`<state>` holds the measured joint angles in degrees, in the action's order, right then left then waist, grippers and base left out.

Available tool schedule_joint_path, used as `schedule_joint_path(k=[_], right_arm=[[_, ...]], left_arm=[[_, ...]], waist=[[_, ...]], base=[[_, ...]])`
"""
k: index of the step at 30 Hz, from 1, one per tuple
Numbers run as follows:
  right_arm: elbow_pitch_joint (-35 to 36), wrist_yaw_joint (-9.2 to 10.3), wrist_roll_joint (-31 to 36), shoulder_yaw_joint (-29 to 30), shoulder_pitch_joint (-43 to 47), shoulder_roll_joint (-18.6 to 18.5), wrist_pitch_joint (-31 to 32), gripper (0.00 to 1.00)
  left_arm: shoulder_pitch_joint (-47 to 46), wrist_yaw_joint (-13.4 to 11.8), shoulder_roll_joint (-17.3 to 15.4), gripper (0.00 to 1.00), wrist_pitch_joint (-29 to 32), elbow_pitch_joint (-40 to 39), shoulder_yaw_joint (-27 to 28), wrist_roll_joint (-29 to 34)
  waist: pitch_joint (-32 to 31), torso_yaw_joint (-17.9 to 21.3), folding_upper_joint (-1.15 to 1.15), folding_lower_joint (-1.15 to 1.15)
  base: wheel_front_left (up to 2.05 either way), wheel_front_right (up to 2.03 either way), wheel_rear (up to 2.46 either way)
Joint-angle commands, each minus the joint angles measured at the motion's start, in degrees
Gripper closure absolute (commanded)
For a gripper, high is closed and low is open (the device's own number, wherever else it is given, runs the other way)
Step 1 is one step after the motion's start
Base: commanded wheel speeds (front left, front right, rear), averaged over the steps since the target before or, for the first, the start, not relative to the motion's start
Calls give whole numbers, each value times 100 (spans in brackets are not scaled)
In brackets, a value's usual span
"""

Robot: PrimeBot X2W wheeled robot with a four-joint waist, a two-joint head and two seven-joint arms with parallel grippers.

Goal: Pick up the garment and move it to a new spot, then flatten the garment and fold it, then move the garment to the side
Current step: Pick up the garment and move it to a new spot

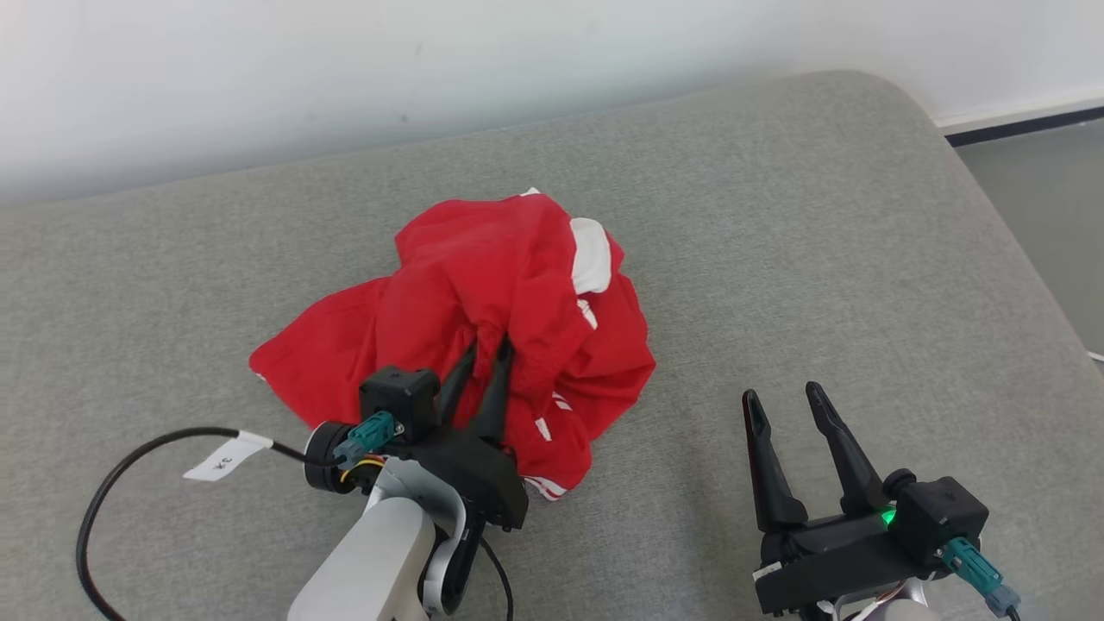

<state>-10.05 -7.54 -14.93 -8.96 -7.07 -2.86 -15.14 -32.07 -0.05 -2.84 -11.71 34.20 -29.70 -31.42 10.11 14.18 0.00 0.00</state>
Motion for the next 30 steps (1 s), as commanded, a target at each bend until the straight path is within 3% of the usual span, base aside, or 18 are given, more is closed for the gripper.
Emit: schedule_joint_path(k=[1, 16, 25, 30], right_arm=[[1, 10, 39, -2, -14, 0, -14, 0], [-93, 10, 62, 46, 258, -2, -14, 0], [-110, 10, 44, -36, 179, -1, -14, 0], [-123, 10, 40, -74, 148, -1, -14, 0]], left_arm=[[-132, -39, -11, 0, -133, 80, -82, -58], [183, -356, -9, 0, -343, -820, -572, -205], [654, -387, -12, 0, -345, -622, -1002, -171], [547, -578, -104, 0, -348, -162, -1239, 246]], waist=[[-35, -129, 0, 0], [-322, -614, 0, 0], [-307, -580, 0, 0], [-274, -426, 0, 0]], base=[[0, 0, 0], [0, 0, 0], [0, 0, 0], [0, 0, 0]])
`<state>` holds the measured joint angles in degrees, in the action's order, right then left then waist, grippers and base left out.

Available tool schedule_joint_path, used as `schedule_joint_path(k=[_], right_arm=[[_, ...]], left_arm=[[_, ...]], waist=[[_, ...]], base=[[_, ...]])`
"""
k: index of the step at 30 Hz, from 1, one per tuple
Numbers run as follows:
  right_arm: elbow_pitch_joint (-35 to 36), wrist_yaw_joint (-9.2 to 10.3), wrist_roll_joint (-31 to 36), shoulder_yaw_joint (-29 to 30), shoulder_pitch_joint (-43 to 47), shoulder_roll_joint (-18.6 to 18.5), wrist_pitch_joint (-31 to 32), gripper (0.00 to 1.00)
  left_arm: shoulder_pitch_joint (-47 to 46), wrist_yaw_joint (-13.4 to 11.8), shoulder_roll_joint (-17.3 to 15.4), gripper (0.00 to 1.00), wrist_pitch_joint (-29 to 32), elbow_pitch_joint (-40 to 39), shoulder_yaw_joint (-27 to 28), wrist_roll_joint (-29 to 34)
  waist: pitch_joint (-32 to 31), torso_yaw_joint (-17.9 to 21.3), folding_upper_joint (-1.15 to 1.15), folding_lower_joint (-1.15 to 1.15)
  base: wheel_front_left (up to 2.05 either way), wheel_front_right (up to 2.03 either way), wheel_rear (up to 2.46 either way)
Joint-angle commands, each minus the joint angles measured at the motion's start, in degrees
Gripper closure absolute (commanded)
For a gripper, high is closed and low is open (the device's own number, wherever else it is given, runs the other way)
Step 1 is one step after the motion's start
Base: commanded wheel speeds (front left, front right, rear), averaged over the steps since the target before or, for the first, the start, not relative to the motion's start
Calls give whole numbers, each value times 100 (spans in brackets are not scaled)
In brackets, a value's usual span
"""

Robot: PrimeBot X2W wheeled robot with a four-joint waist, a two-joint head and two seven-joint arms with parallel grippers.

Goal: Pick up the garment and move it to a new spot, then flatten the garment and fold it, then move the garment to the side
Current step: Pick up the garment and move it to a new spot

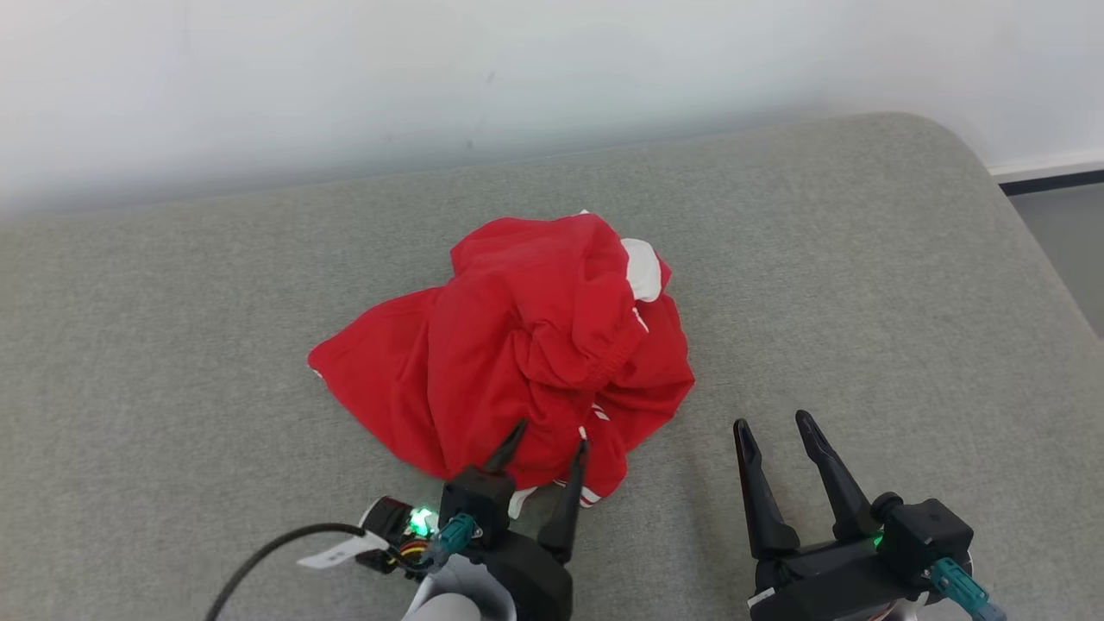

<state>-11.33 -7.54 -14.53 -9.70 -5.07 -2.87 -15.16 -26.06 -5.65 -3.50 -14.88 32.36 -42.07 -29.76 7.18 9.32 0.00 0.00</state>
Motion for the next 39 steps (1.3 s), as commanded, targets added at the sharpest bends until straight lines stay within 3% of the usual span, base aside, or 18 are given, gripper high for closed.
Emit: schedule_joint_path(k=[1, 6, 7, 8, 9, 15, 24, 30, 39], right_arm=[[3, 10, 2, -12, -56, 0, -12, 0], [13, 10, 10, 7, -28, 0, -12, 0], [16, 10, 12, 15, -27, 0, -13, 0], [19, 10, 15, 19, -28, 1, -13, 0], [18, 10, 22, 26, -30, 1, -12, 0], [29, 10, 38, 64, -24, 0, -13, 0], [52, 10, 0, 138, 45, -2, -13, 0], [54, 10, -52, 246, 154, -1, -13, 0], [39, 10, -145, 276, 102, 0, -13, 0]], left_arm=[[-92, -61, -43, 0, -31, 118, -1, 135], [-207, -247, -46, 0, -32, 530, 57, 464], [-234, -234, -35, 10, -33, 582, 79, 468], [-277, -227, -24, 62, -33, 652, 84, 504], [-291, -213, -11, 100, -33, 708, 93, 515], [-372, -138, 36, 100, -27, 969, 174, 543], [-476, 2, 61, 100, -28, 307, 408, 602], [-679, 93, 29, 100, -23, -931, 757, 603], [-1609, 255, -538, 100, 369, -2186, 1259, 489]], waist=[[25, 103, 0, 0], [51, 267, 0, 0], [56, 277, 0, 0], [59, 286, 0, 0], [62, 294, 0, 0], [43, 277, 0, 0], [-12, 45, 0, 0], [-52, -317, 0, 0], [-105, -805, 0, 0]], base=[[0, 0, 0], [0, 0, 0], [0, 0, 0], [0, 0, 0], [0, 0, 0], [0, 0, 0], [0, 0, 0], [0, 0, 0], [0, 0, 0]])
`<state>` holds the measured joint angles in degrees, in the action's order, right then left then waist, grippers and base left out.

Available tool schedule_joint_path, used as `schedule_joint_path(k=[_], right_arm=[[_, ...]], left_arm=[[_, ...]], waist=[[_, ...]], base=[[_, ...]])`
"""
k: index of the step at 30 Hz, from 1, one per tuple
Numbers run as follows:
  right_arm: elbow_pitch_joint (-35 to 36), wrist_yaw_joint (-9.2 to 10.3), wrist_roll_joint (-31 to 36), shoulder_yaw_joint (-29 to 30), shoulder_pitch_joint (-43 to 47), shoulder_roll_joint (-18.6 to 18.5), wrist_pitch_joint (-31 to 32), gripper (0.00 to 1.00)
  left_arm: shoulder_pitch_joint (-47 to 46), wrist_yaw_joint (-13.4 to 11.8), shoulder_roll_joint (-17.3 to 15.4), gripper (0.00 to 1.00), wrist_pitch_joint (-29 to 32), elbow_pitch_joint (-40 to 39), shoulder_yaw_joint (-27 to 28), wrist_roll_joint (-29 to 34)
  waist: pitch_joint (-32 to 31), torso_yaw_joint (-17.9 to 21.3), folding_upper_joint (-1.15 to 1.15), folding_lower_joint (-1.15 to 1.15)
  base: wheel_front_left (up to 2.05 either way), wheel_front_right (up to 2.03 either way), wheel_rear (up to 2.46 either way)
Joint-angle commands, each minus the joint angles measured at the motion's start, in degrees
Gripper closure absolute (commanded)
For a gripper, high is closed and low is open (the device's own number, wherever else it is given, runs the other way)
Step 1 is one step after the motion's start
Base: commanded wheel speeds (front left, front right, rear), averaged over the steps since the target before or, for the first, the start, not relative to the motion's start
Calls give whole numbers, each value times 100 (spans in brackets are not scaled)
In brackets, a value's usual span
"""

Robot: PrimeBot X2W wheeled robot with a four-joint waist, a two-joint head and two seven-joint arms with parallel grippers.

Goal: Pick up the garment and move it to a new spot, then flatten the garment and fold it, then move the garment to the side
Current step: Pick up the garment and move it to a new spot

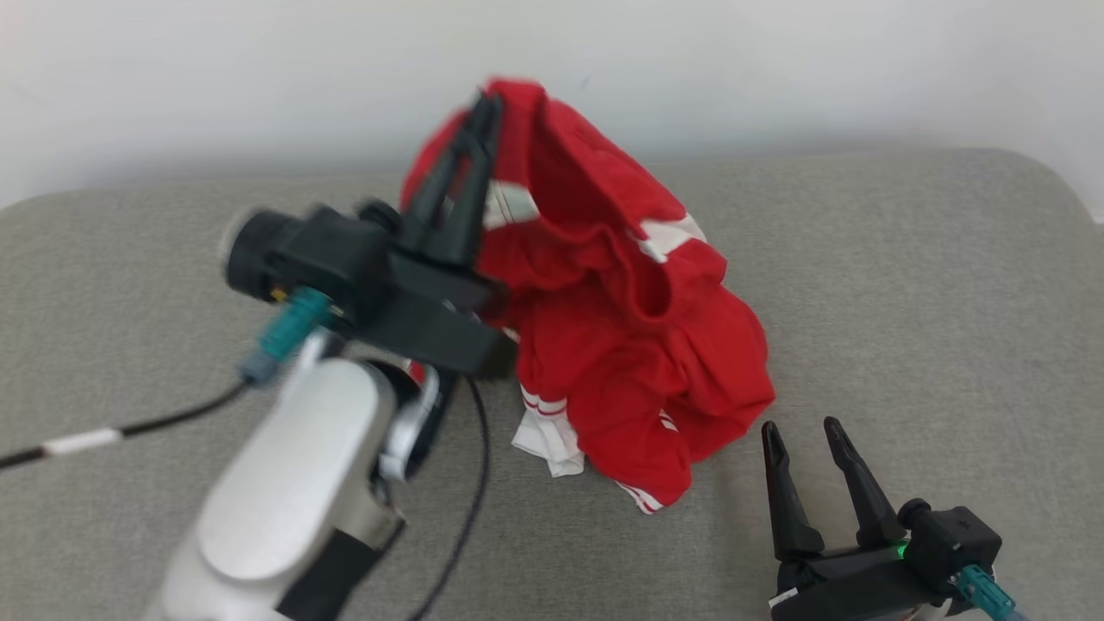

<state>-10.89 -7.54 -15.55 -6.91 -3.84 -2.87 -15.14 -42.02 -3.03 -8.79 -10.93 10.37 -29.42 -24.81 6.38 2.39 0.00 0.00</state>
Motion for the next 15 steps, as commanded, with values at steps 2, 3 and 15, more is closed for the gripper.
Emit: schedule_joint_path(k=[2, 3, 15], right_arm=[[-2, 10, -51, -19, -44, -2, -13, 0], [1, 10, -58, -24, -49, -2, -14, 0], [-3, 10, -58, -45, 30, -1, -14, 0]], left_arm=[[-221, -19, -157, 100, 81, -137, 148, -39], [-315, -27, -214, 100, 136, -204, 204, -46], [-760, -100, -628, 100, 434, -694, 686, -237]], waist=[[-21, -153, 0, 0], [-20, -165, 0, 0], [-72, -235, 0, 0]], base=[[0, 0, 0], [0, 0, 0], [0, 0, 0]])
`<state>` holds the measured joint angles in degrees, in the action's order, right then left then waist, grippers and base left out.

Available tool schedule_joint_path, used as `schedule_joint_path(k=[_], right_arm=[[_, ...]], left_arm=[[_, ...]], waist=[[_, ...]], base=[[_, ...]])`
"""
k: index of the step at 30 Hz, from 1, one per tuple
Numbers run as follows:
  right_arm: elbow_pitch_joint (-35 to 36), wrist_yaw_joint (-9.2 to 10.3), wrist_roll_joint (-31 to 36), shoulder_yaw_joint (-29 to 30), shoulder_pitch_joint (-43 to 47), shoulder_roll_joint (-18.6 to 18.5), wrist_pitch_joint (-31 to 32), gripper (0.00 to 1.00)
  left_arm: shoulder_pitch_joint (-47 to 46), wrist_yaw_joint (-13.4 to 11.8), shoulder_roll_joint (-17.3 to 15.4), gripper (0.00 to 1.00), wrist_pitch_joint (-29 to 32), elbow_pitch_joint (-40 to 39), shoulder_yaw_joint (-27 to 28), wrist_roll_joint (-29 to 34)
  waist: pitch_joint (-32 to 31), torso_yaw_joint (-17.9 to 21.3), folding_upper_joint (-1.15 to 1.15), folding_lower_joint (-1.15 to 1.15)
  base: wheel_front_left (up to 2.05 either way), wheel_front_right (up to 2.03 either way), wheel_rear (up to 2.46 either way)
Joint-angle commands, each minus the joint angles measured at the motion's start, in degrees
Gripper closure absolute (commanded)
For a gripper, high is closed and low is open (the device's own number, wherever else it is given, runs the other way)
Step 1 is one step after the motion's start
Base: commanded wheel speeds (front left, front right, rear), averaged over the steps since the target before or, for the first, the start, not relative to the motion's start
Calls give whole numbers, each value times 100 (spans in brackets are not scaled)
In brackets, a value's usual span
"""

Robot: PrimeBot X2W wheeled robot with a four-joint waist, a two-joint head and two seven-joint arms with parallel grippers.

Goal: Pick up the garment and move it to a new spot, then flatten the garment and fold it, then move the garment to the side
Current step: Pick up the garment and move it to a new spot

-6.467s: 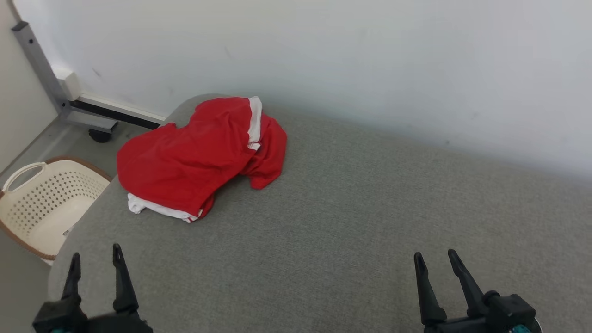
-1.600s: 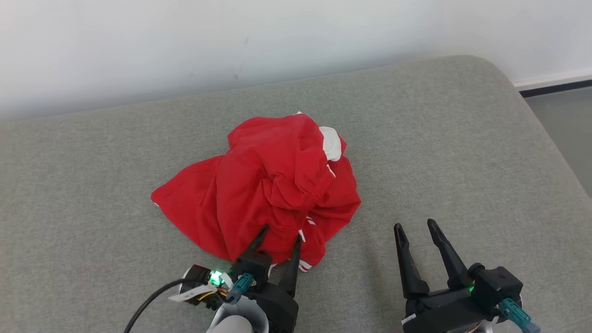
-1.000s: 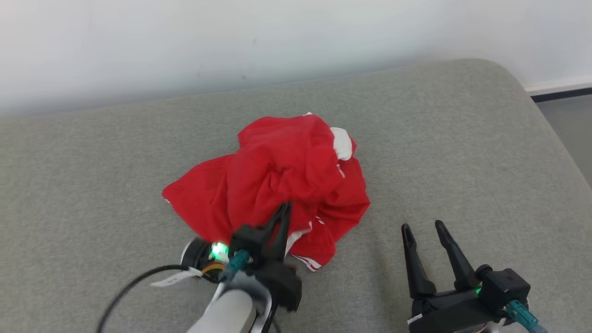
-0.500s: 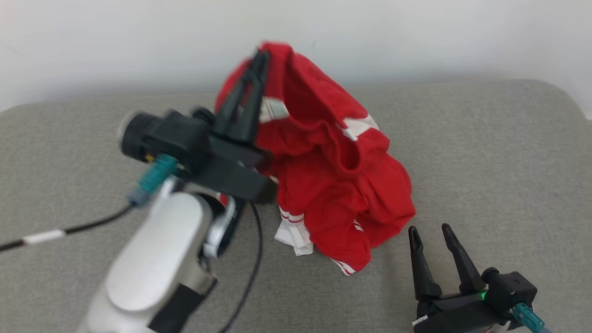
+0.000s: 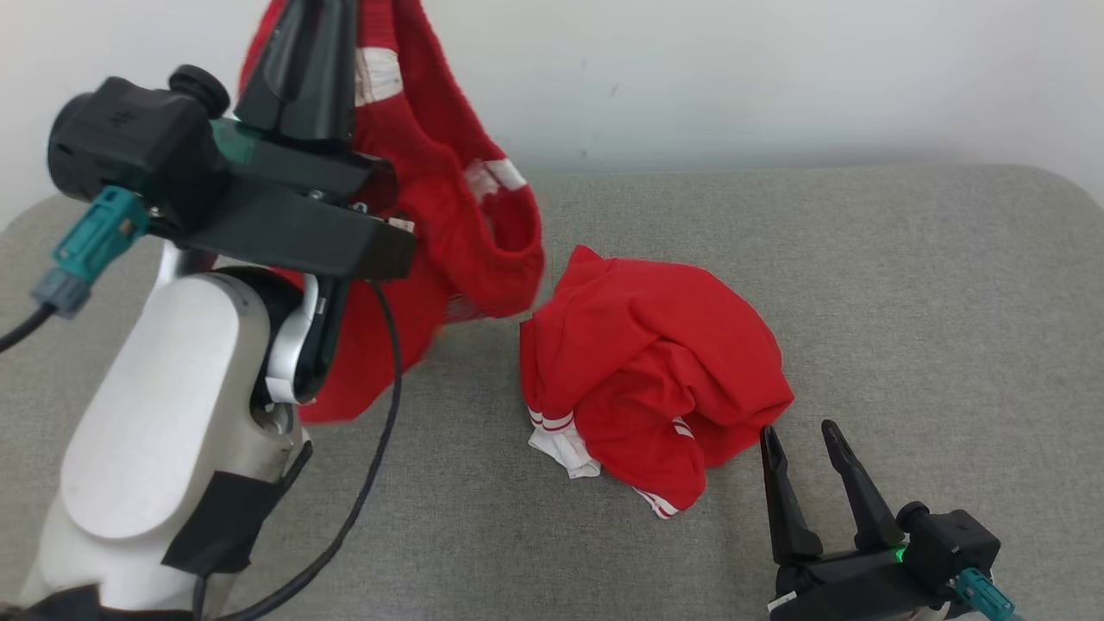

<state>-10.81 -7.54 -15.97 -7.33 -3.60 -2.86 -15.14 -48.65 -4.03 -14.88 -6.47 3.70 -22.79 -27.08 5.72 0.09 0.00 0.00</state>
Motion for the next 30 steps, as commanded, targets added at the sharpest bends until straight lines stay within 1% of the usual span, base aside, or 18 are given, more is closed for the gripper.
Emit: schedule_joint_path(k=[1, 4, 8, 14, 15, 20, 21, 22, 24, 30], right_arm=[[-8, 10, -13, 5, 14, -2, -13, 0], [23, 10, 19, 12, 47, -2, -13, 0], [157, 10, 26, 65, 41, -2, -14, 0], [408, 10, 165, -35, -87, -2, -14, 0], [408, 10, 165, -35, -87, -2, -14, 0], [566, 10, 259, -105, -176, -3, -14, 0], [633, 10, 303, -155, -239, -3, -14, 0], [633, 10, 303, -155, -239, -3, -14, 0], [736, 10, 353, -237, -267, -2, -13, 0], [904, 10, 452, -398, -392, -3, -13, 0]], left_arm=[[-101, -16, -40, 100, -4, -37, 44, -23], [-84, -53, -104, 100, 13, -52, 124, -65], [-79, -104, -185, 100, -7, -52, 279, -140], [88, -205, -513, 100, -136, 168, 697, -281], [88, -205, -513, 100, -136, 168, 697, -281], [213, -251, -895, 100, -280, 451, 1119, -358], [267, -270, -1062, 100, -339, 597, 1273, -381], [267, -270, -1062, 100, -339, 597, 1273, -381], [310, -303, -1302, 100, -432, 833, 1426, -286], [368, -270, -1604, 100, -582, 1442, 1660, -300]], waist=[[-14, -18, 0, 0], [-11, -88, 0, 0], [69, -296, 0, 0], [231, -649, 0, 0], [231, -649, 0, 0], [379, -844, 0, 0], [450, -894, 0, 0], [450, -894, 0, 0], [552, -936, 0, 0], [757, -926, 0, 0]], base=[[0, 0, 0], [0, 0, 0], [0, 0, 0], [0, 0, 0], [0, 0, 0], [0, 0, 0], [0, 0, 0], [0, 0, 0], [0, 0, 0], [0, 0, 0]])
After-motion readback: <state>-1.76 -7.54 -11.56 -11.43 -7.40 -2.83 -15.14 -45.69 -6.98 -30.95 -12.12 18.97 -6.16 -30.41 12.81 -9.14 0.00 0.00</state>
